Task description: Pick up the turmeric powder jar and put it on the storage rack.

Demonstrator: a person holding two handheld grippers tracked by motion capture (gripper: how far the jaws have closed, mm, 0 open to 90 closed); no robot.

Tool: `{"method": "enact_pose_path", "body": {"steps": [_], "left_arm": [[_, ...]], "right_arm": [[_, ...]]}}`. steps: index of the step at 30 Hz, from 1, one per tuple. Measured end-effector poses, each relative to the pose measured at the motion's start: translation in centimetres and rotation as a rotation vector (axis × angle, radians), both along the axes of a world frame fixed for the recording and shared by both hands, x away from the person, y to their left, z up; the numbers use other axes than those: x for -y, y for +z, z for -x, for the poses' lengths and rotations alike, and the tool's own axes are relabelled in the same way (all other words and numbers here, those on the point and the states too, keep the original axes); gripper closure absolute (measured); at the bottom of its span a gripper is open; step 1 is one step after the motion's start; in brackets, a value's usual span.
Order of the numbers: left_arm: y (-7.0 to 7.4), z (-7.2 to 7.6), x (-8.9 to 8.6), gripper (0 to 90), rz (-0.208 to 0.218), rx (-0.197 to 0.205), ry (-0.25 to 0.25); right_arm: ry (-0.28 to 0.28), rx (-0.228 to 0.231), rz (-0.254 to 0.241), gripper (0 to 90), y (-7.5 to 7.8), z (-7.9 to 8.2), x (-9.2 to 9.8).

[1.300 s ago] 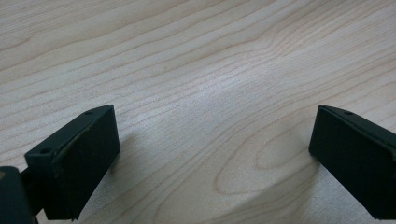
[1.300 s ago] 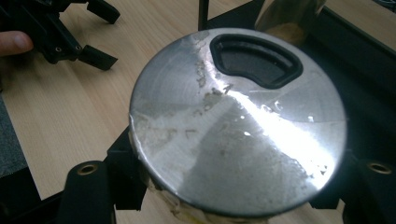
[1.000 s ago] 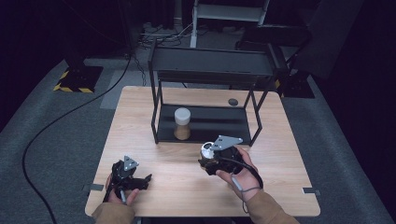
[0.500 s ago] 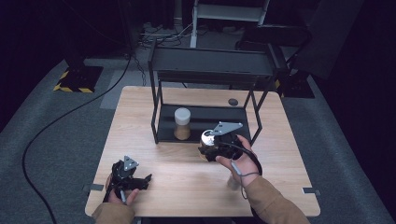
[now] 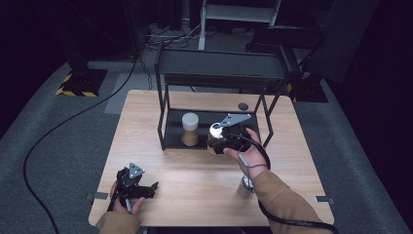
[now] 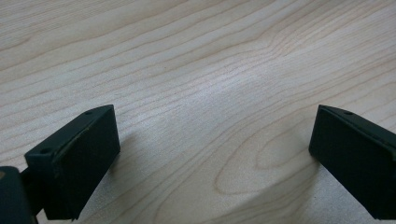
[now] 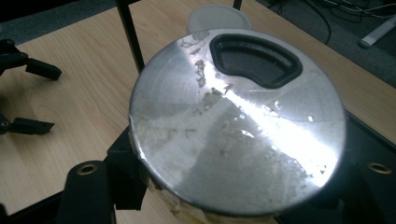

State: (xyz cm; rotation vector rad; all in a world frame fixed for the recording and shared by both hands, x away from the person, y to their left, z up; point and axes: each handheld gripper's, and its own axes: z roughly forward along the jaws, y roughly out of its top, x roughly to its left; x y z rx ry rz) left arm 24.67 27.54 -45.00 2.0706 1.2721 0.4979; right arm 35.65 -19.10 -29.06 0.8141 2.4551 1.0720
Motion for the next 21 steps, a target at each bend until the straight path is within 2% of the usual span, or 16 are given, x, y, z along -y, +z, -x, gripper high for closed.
{"method": "enact_pose_path", "body": {"steps": [10, 16, 21], "left_arm": [[0.0, 0.0, 0.0, 1.6, 0.0, 0.0, 0.0], [0.0, 0.0, 0.0, 1.6, 0.0, 0.0, 0.0], [0.0, 0.0, 0.0, 1.6, -0.001, -0.002, 0.0]], "right_arm": [[-0.027, 0.006, 0.024, 31.3, -0.9, -2.7, -0.5], [-0.034, 0.001, 0.029, 31.3, -2.4, -4.4, -0.8], [-0.053, -0.025, 0.036, 31.3, -3.7, -5.8, -0.9]]}}
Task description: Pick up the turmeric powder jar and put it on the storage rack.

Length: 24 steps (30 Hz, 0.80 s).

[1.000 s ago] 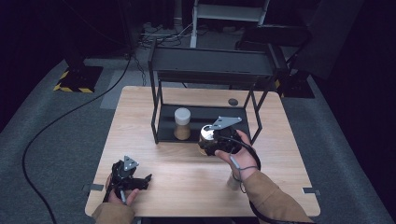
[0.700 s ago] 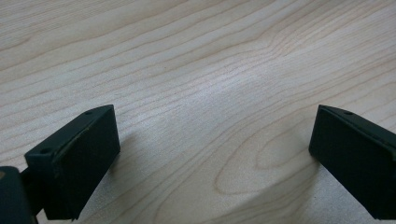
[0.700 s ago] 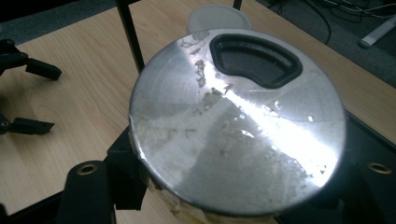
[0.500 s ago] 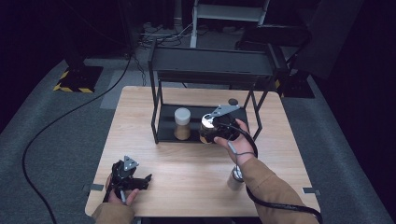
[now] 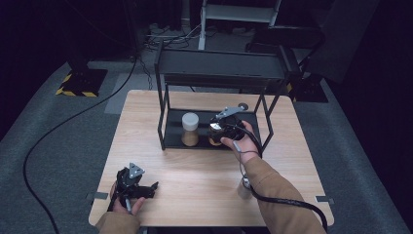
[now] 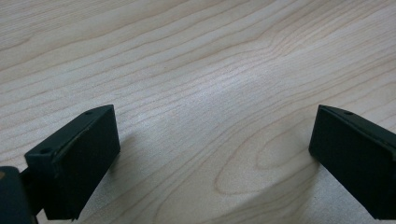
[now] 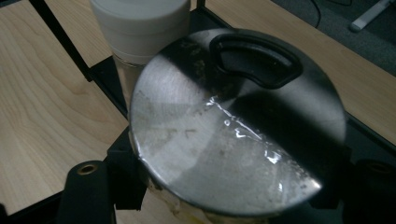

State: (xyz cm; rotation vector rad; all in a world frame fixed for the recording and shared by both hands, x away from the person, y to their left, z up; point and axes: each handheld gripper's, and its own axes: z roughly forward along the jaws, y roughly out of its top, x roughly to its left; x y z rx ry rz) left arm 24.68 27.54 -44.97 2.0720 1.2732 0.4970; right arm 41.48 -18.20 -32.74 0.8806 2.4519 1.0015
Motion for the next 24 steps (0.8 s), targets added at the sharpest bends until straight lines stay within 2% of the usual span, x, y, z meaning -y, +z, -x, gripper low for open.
{"method": "enact_pose_path", "body": {"steps": [11, 24], "left_arm": [[0.0, 0.0, 0.0, 1.6, 0.001, 0.001, 0.001], [0.0, 0.0, 0.0, 1.6, 0.001, 0.001, 0.001]], "right_arm": [[-0.032, -0.036, 0.005, 31.3, -1.6, -1.9, -0.2], [-0.056, -0.073, 0.003, 31.3, -3.1, -3.3, -0.6]]}}
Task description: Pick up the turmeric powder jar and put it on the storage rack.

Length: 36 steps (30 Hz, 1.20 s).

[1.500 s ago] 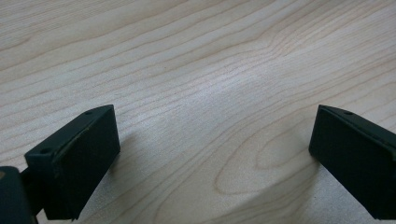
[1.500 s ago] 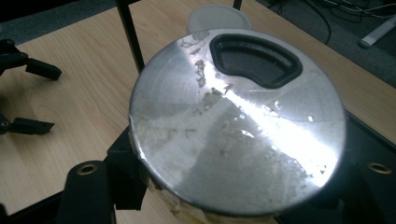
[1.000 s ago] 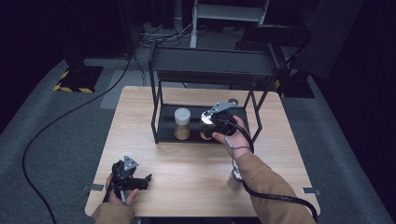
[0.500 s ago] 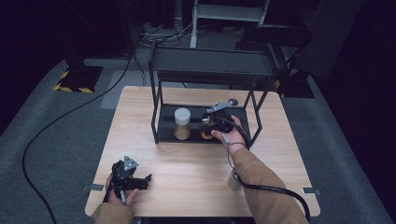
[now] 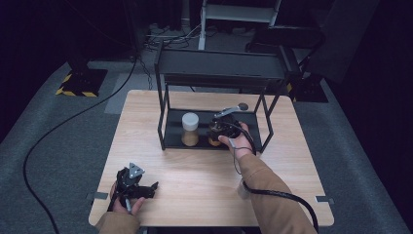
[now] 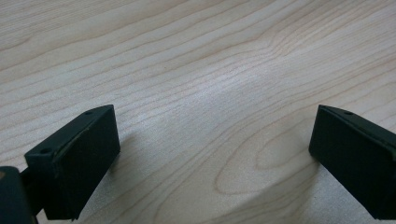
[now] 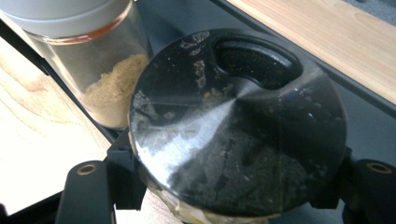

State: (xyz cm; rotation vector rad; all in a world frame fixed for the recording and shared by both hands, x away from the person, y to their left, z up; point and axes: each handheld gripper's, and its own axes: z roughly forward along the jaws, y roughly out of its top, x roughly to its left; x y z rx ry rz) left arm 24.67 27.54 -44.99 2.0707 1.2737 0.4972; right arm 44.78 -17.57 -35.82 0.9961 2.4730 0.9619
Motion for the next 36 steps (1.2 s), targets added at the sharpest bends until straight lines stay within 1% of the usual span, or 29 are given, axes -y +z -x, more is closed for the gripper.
{"method": "enact_pose_path", "body": {"steps": [3, 10, 15, 23, 24, 25, 26, 27, 29, 34, 35, 36], "left_arm": [[0.0, 0.0, 0.0, 1.6, 0.0, 0.0, 0.0], [0.0, 0.0, 0.0, 1.6, 0.0, 0.0, 0.0], [0.0, 0.0, 0.0, 1.6, 0.0, 0.0, 0.0], [0.0, 0.0, 0.0, 1.6, 0.0, 0.0, 0.0], [0.0, 0.0, 0.0, 1.6, 0.0, 0.0, 0.0], [0.0, 0.0, 0.0, 1.6, 0.0, 0.0, 0.0], [0.0, 0.0, 0.0, 1.6, 0.0, 0.0, 0.0], [0.0, 0.0, 0.0, 1.6, 0.0, 0.0, 0.0], [0.0, 0.0, 0.0, 1.6, 0.0, 0.0, 0.0], [0.0, 0.0, 0.0, 1.6, 0.0, 0.0, 0.0], [0.0, 0.0, 0.0, 1.6, 0.0, 0.0, 0.0], [0.0, 0.0, 0.0, 1.6, 0.0, 0.0, 0.0]], "right_arm": [[-0.008, -0.012, -0.002, 31.3, -0.2, -0.2, 0.0], [-0.019, -0.021, -0.005, 31.3, -0.6, -0.5, 0.1], [-0.028, -0.029, -0.013, 31.3, -0.8, -0.5, 0.0], [-0.038, -0.039, -0.009, 31.1, -1.0, -0.6, 0.0], [-0.036, -0.038, -0.008, 30.2, -1.0, -0.6, 0.0], [-0.036, -0.037, -0.019, 24.5, -1.0, -0.6, 0.2], [-0.04, -0.03, -0.02, 20.9, -1.0, -0.5, 0.1], [-0.04, -0.025, -0.017, 20.0, -0.9, -0.4, 0.1], [-0.047, -0.02, -0.014, 15.6, -0.5, -0.2, 0.2], [-0.054, 0.008, -0.024, 12.5, 0.8, 0.9, 0.8], [-0.054, 0.008, -0.024, 12.5, 0.8, 0.9, 0.8], [-0.054, 0.021, -0.028, 11.3, 1.4, 1.4, 1.1]]}}
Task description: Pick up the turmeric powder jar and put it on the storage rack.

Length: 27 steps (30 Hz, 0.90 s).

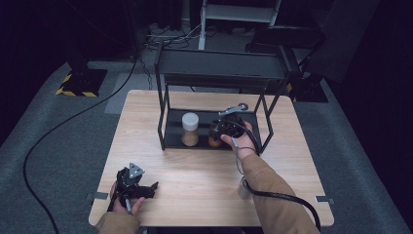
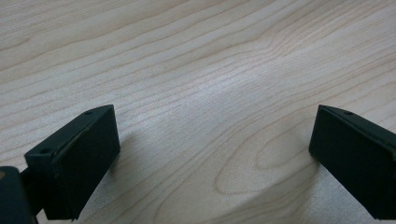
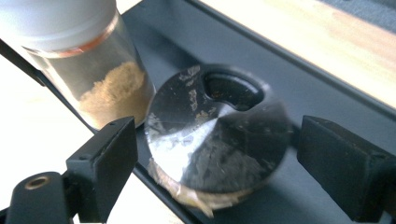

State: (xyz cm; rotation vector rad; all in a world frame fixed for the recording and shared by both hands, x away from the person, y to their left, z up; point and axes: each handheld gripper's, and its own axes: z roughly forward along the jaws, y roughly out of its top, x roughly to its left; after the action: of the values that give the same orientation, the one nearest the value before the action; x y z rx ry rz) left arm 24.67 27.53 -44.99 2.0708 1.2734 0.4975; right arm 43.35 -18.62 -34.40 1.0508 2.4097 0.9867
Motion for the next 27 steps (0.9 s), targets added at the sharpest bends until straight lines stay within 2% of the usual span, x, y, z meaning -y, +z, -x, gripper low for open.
{"method": "enact_pose_path", "body": {"steps": [4, 15, 27], "left_arm": [[0.0, 0.0, 0.0, 1.6, -0.001, -0.001, 0.001], [0.0, 0.0, 0.0, 1.6, -0.001, 0.001, 0.0], [0.0, 0.0, 0.0, 1.6, -0.001, 0.0, 0.0]], "right_arm": [[0.002, 0.022, -0.004, 9.2, 1.0, 1.2, 0.4], [0.029, 0.05, -0.062, 9.2, 3.3, 4.6, 1.8], [0.063, 0.075, -0.087, 8.4, 4.8, 7.8, 2.9]]}}
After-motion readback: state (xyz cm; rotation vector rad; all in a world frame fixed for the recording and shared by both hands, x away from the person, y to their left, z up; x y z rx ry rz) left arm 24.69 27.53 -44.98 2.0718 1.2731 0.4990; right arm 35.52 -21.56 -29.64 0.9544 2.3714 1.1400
